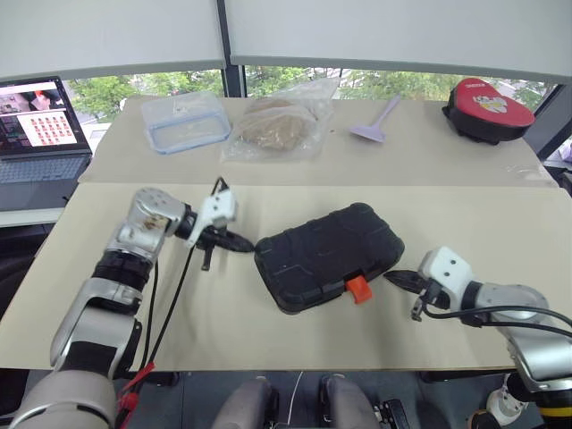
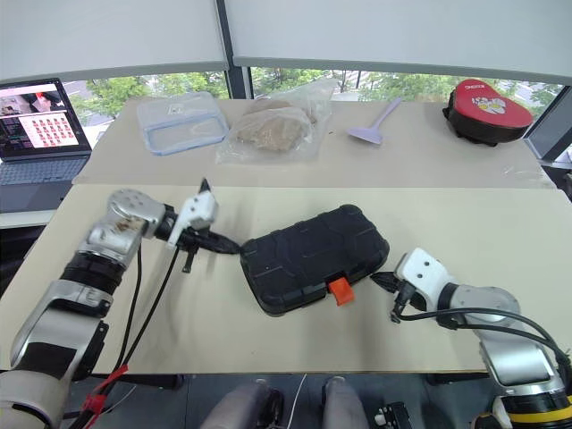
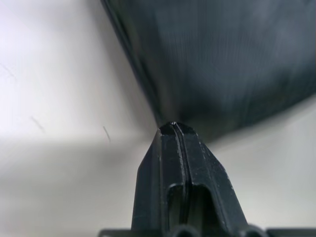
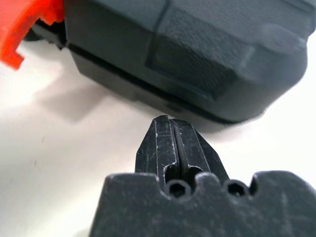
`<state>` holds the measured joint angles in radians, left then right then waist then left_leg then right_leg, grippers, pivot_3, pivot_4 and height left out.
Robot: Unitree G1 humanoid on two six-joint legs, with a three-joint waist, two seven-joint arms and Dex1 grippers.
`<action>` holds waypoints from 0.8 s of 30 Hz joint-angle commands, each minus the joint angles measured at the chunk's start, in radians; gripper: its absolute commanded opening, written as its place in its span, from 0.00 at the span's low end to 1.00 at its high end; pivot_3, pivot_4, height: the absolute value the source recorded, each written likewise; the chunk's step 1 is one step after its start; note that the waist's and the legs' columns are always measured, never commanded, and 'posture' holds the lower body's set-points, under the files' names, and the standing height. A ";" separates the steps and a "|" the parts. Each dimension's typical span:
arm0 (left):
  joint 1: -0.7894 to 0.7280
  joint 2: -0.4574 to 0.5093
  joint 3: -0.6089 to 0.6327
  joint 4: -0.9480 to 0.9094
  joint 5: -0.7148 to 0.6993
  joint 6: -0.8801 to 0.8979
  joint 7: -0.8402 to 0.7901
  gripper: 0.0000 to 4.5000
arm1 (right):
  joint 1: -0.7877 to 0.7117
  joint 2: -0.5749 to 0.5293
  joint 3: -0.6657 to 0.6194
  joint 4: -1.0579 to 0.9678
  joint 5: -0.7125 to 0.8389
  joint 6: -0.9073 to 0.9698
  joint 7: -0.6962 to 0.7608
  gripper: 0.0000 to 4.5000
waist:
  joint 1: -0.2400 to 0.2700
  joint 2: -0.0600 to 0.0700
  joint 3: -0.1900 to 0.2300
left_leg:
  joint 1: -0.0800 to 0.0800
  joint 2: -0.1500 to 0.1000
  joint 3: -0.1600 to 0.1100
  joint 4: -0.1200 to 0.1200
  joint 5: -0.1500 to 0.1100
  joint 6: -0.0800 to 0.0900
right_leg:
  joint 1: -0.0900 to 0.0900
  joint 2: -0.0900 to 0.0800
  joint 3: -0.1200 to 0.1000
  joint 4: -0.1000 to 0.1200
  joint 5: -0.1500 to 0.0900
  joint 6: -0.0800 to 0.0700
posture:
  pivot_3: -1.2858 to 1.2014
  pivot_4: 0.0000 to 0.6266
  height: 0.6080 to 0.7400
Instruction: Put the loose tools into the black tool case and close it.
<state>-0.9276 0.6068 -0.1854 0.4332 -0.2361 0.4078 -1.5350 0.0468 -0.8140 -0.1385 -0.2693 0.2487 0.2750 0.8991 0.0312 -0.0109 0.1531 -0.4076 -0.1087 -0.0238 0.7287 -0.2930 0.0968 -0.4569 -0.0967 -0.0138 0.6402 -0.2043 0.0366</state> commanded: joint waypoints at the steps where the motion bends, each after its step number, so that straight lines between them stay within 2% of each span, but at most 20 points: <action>1: -0.036 -0.029 0.011 -0.235 -0.129 0.202 -0.004 0.00 | 0.052 -0.020 -0.123 -0.106 0.139 0.049 0.059 0.00 | -0.002 0.001 0.000 | 0.001 0.000 0.000 0.000 0.000 0.000 | 0.001 0.000 0.000 0.001 0.000 0.000 | 0.52 0.24 0.86; 5: 0.035 -0.122 -0.152 -0.264 0.018 0.017 0.072 0.00 | 0.124 -0.022 -0.166 -0.221 0.218 0.105 0.073 0.00 | -0.005 0.005 -0.003 | 0.007 0.000 0.000 0.000 0.000 0.000 | 0.007 -0.002 0.003 -0.002 0.000 0.000 | 0.52 0.24 0.86; 8: 0.042 -0.212 -0.268 -0.126 0.168 -0.134 0.181 0.00 | 0.128 -0.008 -0.131 -0.284 0.221 0.133 0.032 0.00 | -0.004 0.004 -0.002 | 0.012 0.003 0.000 -0.003 0.000 -0.001 | 0.015 -0.002 0.003 -0.008 0.000 -0.001 | 0.52 0.24 0.86; 11: 0.042 -0.251 -0.326 -0.023 0.255 -0.258 0.233 0.00 | 0.098 0.007 -0.081 -0.319 0.211 0.164 -0.011 0.00 | -0.002 0.003 -0.002 | 0.013 0.003 0.000 -0.003 0.000 0.000 | 0.017 -0.003 0.004 -0.009 0.001 -0.002 | 0.52 0.24 0.86; 15: 0.057 -0.241 -0.371 0.024 0.312 -0.371 0.225 0.00 | 0.026 0.032 0.013 -0.329 0.169 0.199 -0.075 0.00 | -0.003 0.004 -0.005 | 0.021 0.003 0.001 -0.008 -0.002 0.000 | 0.021 -0.006 0.004 -0.010 0.001 -0.002 | 0.52 0.24 0.86; 20: 0.065 -0.248 -0.355 0.013 0.298 -0.361 0.214 0.00 | 0.008 0.025 0.134 -0.304 0.075 0.196 -0.100 0.00 | -0.002 0.002 -0.009 | 0.022 0.002 0.001 -0.008 -0.001 0.001 | 0.020 -0.006 0.003 -0.010 0.001 -0.002 | 0.52 0.24 0.86; 24: 0.062 -0.255 -0.344 0.009 0.292 -0.352 0.217 0.00 | 0.020 0.039 0.186 -0.291 0.035 0.189 -0.113 0.00 | -0.005 -0.010 -0.019 | 0.029 0.003 0.001 -0.013 -0.001 0.001 | 0.023 -0.005 0.003 -0.011 0.001 -0.002 | 0.52 0.24 0.86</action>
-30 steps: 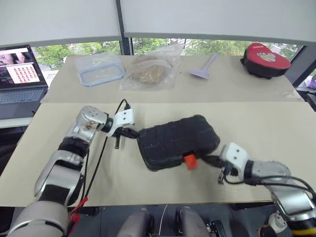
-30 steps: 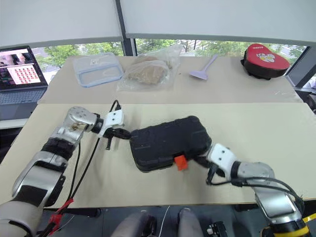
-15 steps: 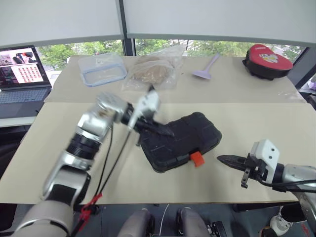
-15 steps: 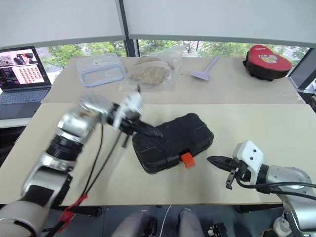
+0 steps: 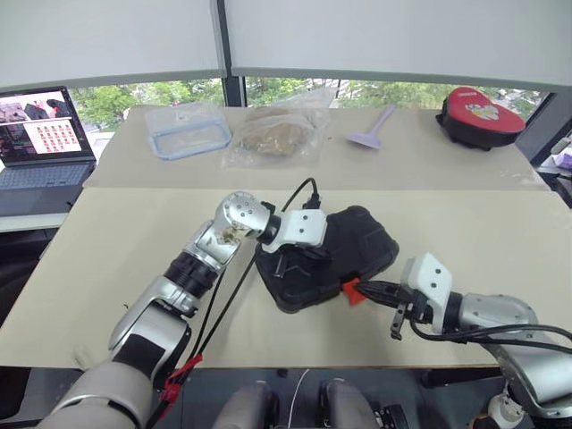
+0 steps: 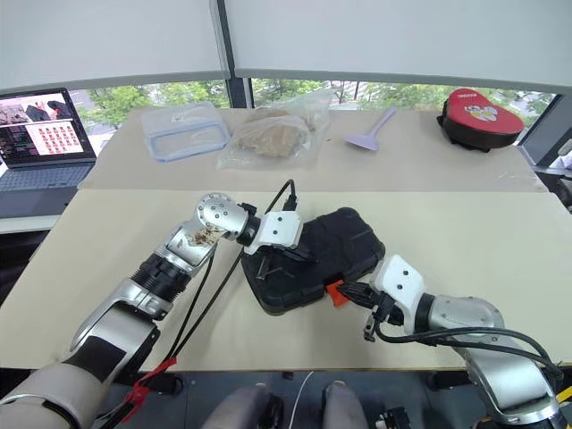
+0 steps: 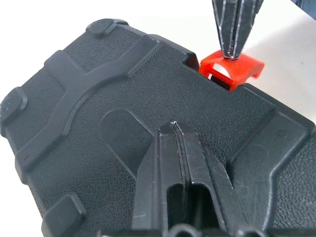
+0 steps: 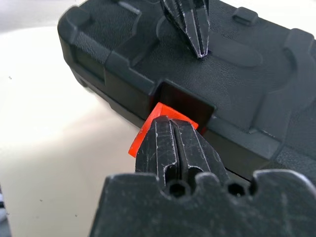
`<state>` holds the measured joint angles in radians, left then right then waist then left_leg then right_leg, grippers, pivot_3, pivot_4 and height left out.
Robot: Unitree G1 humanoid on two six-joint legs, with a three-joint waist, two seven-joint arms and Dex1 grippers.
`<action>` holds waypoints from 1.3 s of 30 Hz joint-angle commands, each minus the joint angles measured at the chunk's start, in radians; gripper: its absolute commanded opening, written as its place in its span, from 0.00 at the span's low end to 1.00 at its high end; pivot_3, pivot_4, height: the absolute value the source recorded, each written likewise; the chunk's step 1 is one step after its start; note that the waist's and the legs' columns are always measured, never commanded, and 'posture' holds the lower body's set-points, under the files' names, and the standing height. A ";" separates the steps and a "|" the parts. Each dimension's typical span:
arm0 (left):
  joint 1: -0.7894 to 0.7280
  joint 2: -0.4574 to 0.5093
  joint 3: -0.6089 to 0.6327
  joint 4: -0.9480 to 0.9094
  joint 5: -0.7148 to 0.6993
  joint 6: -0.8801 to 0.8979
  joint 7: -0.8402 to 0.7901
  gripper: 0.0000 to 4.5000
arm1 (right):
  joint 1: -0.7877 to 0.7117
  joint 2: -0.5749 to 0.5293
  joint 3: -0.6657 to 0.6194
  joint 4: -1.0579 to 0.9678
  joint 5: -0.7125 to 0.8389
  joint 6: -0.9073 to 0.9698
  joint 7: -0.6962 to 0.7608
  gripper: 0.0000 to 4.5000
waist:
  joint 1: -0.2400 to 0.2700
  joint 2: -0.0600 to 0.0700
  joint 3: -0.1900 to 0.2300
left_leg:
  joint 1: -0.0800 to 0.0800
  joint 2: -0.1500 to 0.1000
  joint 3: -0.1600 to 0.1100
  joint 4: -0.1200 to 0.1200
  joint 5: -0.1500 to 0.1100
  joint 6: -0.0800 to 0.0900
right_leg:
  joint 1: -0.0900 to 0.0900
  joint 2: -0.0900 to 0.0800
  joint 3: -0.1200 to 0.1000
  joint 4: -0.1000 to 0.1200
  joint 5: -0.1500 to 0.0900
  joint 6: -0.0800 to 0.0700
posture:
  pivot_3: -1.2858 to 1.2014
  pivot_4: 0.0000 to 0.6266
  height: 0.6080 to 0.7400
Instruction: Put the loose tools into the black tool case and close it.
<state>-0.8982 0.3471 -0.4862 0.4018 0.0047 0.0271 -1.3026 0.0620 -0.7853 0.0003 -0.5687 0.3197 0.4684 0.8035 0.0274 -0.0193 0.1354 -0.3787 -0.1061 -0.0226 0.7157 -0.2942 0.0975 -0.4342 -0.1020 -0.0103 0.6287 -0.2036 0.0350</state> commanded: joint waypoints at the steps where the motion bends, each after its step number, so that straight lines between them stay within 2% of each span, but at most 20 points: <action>1: 0.031 0.002 -0.041 0.042 0.051 0.027 -0.012 0.00 | 0.002 0.018 0.061 0.018 -0.051 -0.010 -0.025 0.00 | -0.002 -0.002 -0.001 | 0.002 0.000 0.000 -0.001 0.000 0.000 | 0.002 0.000 0.000 -0.001 0.000 0.000 | 0.52 0.24 0.86; 6: 0.026 -0.014 -0.035 0.037 0.044 0.033 -0.009 0.00 | -0.032 0.057 0.113 0.069 -0.113 -0.003 -0.069 0.00 | 0.000 -0.001 -0.001 | 0.002 0.000 0.000 -0.001 0.000 0.000 | 0.002 0.000 0.000 -0.001 0.000 0.000 | 0.52 0.24 0.86; 19: 0.020 -0.062 -0.051 0.025 0.060 0.022 -0.009 0.00 | -0.040 0.107 0.123 0.067 -0.152 0.015 -0.123 0.00 | 0.011 -0.001 -0.001 | 0.001 -0.001 0.000 -0.001 0.000 0.000 | 0.001 0.000 0.000 -0.001 0.000 0.000 | 0.52 0.24 0.86; 26: 0.016 -0.082 -0.066 0.073 0.109 -0.044 0.003 0.00 | -0.037 0.202 0.034 -0.025 -0.139 -0.076 -0.204 0.00 | 0.003 -0.001 -0.001 | -0.001 0.000 0.001 -0.001 0.000 -0.001 | 0.001 0.001 0.001 0.000 0.000 0.000 | 0.52 0.24 0.86; 29: 0.015 -0.084 -0.061 0.081 0.111 -0.051 0.002 0.00 | -0.013 0.207 0.009 -0.068 -0.129 -0.082 -0.204 0.00 | 0.000 -0.001 -0.001 | -0.005 0.000 0.001 -0.001 0.001 -0.002 | -0.003 0.002 0.001 0.001 0.000 0.000 | 0.52 0.24 0.86; 33: 0.010 -0.081 -0.060 0.095 0.113 -0.065 0.001 0.00 | 0.066 0.155 -0.013 -0.107 -0.134 -0.047 -0.163 0.00 | -0.002 -0.001 -0.001 | -0.006 0.000 0.001 -0.001 0.001 -0.002 | -0.004 0.004 0.000 0.001 0.000 0.000 | 0.52 0.24 0.86; 39: 0.000 -0.083 -0.053 0.116 0.112 -0.077 0.000 0.00 | 0.160 0.194 -0.079 -0.119 -0.065 -0.024 -0.172 0.00 | 0.001 -0.001 -0.001 | -0.001 0.000 0.000 -0.002 0.001 -0.001 | -0.002 0.004 0.000 -0.001 0.000 0.000 | 0.52 0.24 0.86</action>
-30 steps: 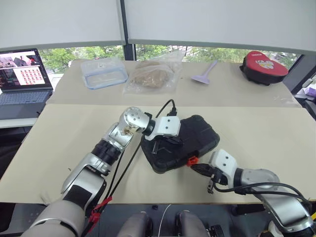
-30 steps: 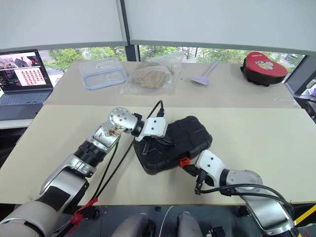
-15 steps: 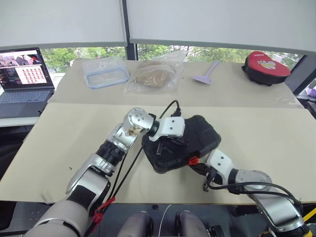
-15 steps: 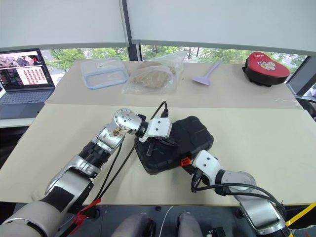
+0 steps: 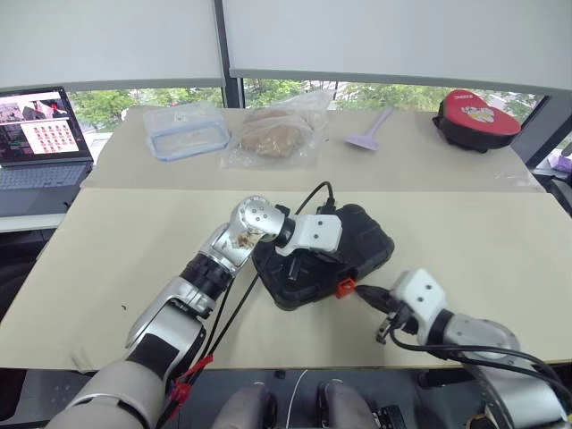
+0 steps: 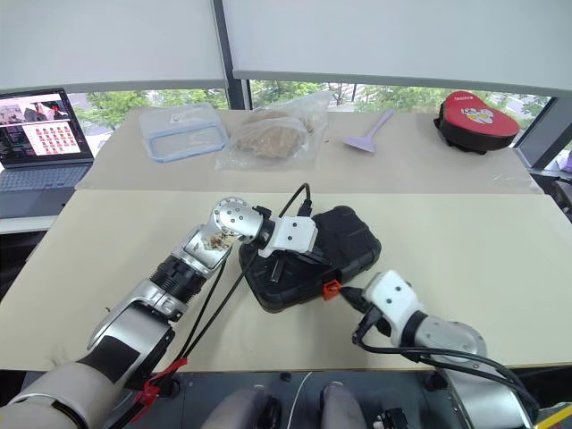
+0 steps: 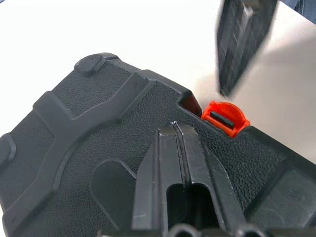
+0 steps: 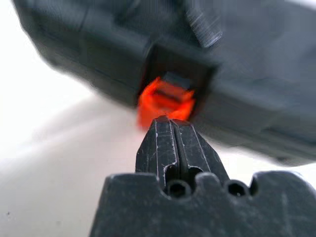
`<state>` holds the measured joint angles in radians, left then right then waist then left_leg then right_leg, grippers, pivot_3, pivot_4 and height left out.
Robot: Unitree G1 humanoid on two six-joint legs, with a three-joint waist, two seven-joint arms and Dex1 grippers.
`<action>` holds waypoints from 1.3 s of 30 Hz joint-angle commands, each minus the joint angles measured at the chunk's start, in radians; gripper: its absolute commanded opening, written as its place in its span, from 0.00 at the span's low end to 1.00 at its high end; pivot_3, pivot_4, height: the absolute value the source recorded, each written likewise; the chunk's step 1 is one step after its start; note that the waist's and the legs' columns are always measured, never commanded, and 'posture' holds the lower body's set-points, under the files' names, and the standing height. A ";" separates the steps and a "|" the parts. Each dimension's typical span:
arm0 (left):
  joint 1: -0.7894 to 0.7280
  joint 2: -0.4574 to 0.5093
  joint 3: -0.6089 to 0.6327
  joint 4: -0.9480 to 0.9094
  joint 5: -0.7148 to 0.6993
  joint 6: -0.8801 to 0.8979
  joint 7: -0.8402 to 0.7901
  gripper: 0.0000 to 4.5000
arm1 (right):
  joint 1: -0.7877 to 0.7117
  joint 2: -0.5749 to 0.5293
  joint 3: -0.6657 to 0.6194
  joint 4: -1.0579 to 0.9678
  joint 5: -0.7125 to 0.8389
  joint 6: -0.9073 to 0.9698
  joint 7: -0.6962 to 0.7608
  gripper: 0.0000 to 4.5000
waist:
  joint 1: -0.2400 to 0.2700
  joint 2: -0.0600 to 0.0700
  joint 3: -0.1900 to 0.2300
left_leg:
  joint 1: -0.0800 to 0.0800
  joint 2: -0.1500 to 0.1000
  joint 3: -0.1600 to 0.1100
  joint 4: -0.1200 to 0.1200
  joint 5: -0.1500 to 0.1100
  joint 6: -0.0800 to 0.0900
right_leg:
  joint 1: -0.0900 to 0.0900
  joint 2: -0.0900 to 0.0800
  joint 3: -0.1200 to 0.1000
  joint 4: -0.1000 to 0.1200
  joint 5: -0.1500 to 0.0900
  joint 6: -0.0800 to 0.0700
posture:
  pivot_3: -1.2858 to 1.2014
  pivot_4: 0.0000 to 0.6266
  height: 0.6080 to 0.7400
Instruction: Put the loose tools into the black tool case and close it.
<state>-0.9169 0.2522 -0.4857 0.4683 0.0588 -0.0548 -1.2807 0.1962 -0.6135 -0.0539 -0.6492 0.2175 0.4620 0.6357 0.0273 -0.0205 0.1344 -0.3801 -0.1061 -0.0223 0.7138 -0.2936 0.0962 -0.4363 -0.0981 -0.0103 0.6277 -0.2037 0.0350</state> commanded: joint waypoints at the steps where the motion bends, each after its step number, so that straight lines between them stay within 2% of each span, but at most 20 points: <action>1: 0.018 0.012 -0.054 0.051 0.058 0.003 -0.022 0.00 | 0.030 0.032 -0.029 -0.042 0.054 -0.005 -0.009 0.00 | 0.001 0.000 0.000 | 0.000 0.000 0.000 0.000 0.000 0.000 | 0.000 0.000 0.000 0.000 0.000 0.000 | 0.52 0.24 0.86; 2: 0.017 0.012 -0.054 0.052 0.058 0.002 -0.023 0.00 | 0.032 0.040 -0.031 -0.044 0.061 0.008 -0.015 0.00 | 0.001 0.000 0.000 | 0.000 0.000 0.000 0.000 0.000 0.000 | 0.000 0.000 0.000 0.000 0.000 0.000 | 0.52 0.24 0.86; 6: 0.017 0.009 -0.054 0.055 0.057 -0.001 -0.021 0.00 | 0.052 0.063 -0.035 -0.049 0.091 0.048 -0.031 0.25 | 0.002 0.000 0.000 | 0.000 0.000 0.000 0.000 0.000 0.001 | 0.001 -0.001 0.001 0.000 0.000 0.000 | 0.52 0.24 0.86; 12: 0.012 0.012 -0.054 0.062 0.058 -0.005 -0.024 0.00 | 0.053 0.125 -0.013 -0.041 0.128 0.125 -0.099 0.69 | 0.005 0.000 0.000 | 0.000 0.000 0.000 0.000 -0.001 0.001 | 0.000 -0.001 0.001 0.000 0.000 0.000 | 0.52 0.24 0.86; 19: 0.005 0.014 -0.057 0.070 0.061 -0.008 -0.029 0.00 | -0.033 0.234 0.016 0.006 0.177 0.230 -0.189 0.69 | 0.009 0.000 0.000 | 0.000 0.000 0.000 0.000 -0.001 0.001 | 0.000 -0.001 0.001 0.000 0.000 0.000 | 0.52 0.24 0.86; 26: 0.006 0.020 -0.057 0.069 0.063 -0.007 -0.028 0.00 | -0.076 0.266 0.060 0.023 0.159 0.264 -0.237 0.69 | 0.001 0.000 0.000 | 0.000 0.000 0.000 0.000 -0.001 0.001 | 0.000 0.000 0.000 0.000 0.000 0.000 | 0.52 0.24 0.86; 29: 0.008 0.022 -0.057 0.067 0.063 -0.007 -0.027 0.00 | -0.072 0.265 0.057 -0.003 0.171 0.277 -0.246 0.53 | -0.002 0.000 0.000 | 0.001 0.000 0.000 0.000 -0.001 0.001 | -0.001 0.000 0.000 0.000 0.000 0.000 | 0.52 0.24 0.86; 33: 0.009 0.022 -0.057 0.067 0.063 -0.008 -0.025 0.00 | -0.067 0.241 0.044 -0.052 0.189 0.289 -0.236 0.27 | -0.005 0.000 0.000 | 0.001 0.000 0.000 0.000 -0.001 0.001 | -0.001 0.001 0.000 0.000 0.000 0.000 | 0.52 0.24 0.86; 39: 0.006 0.018 -0.056 0.080 0.065 -0.016 -0.019 0.00 | -0.059 0.211 0.025 -0.116 0.208 0.317 -0.238 0.27 | -0.005 0.000 0.000 | 0.000 0.000 0.000 0.000 -0.001 0.001 | -0.001 0.002 0.000 0.000 0.000 0.000 | 0.52 0.24 0.86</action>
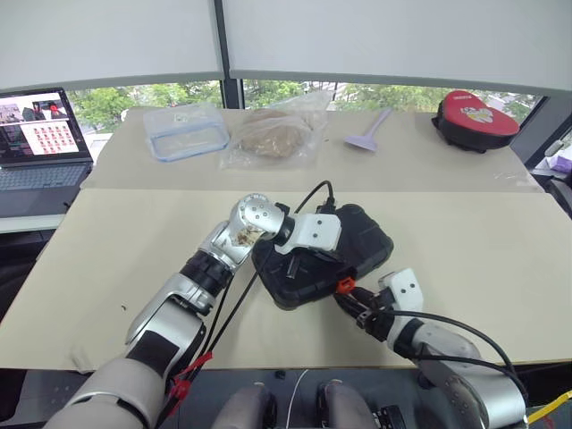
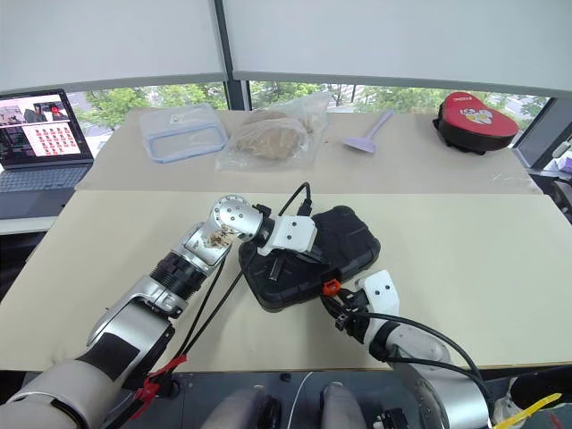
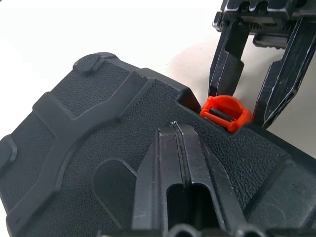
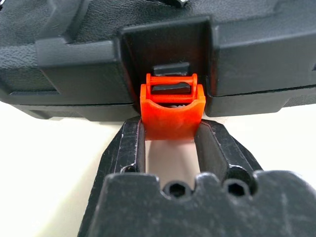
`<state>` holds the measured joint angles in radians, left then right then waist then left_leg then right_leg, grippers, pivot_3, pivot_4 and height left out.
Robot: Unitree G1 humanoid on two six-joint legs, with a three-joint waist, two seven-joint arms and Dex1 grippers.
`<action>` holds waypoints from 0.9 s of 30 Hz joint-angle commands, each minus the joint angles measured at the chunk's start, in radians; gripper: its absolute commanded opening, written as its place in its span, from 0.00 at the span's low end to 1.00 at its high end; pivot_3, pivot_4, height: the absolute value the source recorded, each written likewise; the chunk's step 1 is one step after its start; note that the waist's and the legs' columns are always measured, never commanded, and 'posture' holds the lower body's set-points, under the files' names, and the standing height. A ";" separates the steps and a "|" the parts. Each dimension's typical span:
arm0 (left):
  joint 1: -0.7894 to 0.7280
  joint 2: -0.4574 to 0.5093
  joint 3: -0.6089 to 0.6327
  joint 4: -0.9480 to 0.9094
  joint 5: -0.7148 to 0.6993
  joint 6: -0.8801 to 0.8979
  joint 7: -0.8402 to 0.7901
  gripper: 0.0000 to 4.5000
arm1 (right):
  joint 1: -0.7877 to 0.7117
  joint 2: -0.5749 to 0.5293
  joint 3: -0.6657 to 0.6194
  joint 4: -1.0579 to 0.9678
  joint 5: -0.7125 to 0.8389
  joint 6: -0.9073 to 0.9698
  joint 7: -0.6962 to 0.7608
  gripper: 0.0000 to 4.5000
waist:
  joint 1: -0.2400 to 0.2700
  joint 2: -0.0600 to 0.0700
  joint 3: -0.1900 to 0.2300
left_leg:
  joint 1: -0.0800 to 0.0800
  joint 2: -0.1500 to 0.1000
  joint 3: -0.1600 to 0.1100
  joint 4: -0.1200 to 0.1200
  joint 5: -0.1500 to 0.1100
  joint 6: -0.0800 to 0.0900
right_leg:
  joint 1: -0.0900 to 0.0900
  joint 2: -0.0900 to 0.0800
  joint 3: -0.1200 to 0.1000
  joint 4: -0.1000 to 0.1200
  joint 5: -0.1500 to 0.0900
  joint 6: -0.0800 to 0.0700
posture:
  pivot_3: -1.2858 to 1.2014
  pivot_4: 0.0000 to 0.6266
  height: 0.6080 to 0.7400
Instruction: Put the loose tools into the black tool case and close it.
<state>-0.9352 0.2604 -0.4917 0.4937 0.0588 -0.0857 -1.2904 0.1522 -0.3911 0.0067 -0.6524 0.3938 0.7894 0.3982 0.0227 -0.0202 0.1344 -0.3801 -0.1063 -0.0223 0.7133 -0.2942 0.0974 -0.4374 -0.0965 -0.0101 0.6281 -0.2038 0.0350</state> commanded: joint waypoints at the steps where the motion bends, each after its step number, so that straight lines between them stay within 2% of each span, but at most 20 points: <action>1: 0.024 0.010 -0.050 0.057 0.065 0.013 -0.009 0.00 | -0.016 -0.015 -0.039 -0.122 0.037 -0.003 -0.003 0.27 | 0.000 0.000 0.000 | 0.000 0.000 0.000 0.000 0.000 0.000 | 0.000 0.000 0.000 0.000 0.000 0.000 | 0.52 0.24 0.86; 8: 0.022 0.006 -0.051 0.066 0.068 0.007 -0.006 0.00 | -0.041 -0.027 -0.041 -0.149 0.063 0.046 -0.017 0.27 | 0.003 0.000 0.000 | -0.001 0.000 0.000 0.000 0.000 0.000 | 0.000 0.000 0.000 0.000 0.000 0.000 | 0.52 0.24 0.86; 10: 0.019 0.004 -0.051 0.070 0.068 0.006 -0.005 0.00 | -0.044 -0.032 -0.038 -0.141 0.062 0.046 -0.012 0.49 | 0.003 0.000 0.000 | -0.001 0.000 0.000 0.000 0.000 0.000 | 0.000 0.000 0.000 -0.001 0.000 0.000 | 0.52 0.24 0.86; 14: 0.013 0.005 -0.047 0.075 0.068 0.007 -0.003 0.00 | -0.018 -0.065 -0.041 -0.142 0.049 0.044 0.002 0.74 | 0.003 0.000 0.000 | 0.000 0.000 0.000 0.000 0.000 0.000 | 0.001 0.000 0.000 -0.001 0.000 0.000 | 0.52 0.24 0.86; 20: 0.020 0.017 -0.045 0.075 0.071 0.000 0.000 0.00 | 0.098 -0.207 -0.087 -0.136 0.018 -0.042 0.108 0.74 | 0.007 0.000 0.000 | 0.000 0.000 0.000 0.000 -0.001 0.001 | 0.001 0.000 -0.001 -0.001 0.000 0.001 | 0.52 0.24 0.86; 23: 0.021 0.016 -0.046 0.075 0.071 0.001 0.004 0.00 | 0.091 -0.238 -0.123 -0.117 0.029 -0.082 0.144 0.58 | 0.005 0.000 0.000 | 0.002 0.000 0.000 0.000 -0.001 0.001 | 0.002 -0.001 -0.001 -0.002 0.000 0.001 | 0.52 0.24 0.86; 27: 0.019 0.013 -0.046 0.078 0.069 0.002 0.008 0.00 | 0.056 -0.249 -0.178 -0.123 0.094 -0.079 0.191 0.26 | 0.005 0.000 0.000 | 0.003 0.001 0.000 0.000 -0.001 0.001 | 0.004 -0.002 -0.001 -0.002 0.000 0.001 | 0.52 0.24 0.86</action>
<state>-0.9427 0.2582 -0.4941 0.5186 0.0593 -0.1013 -1.2799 0.2245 -0.6309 -0.1322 -0.7513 0.4490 0.7273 0.5678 0.0280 -0.0206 0.1344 -0.3775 -0.1057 -0.0224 0.7130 -0.2951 0.0989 -0.4333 -0.0987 -0.0106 0.6257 -0.2042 0.0359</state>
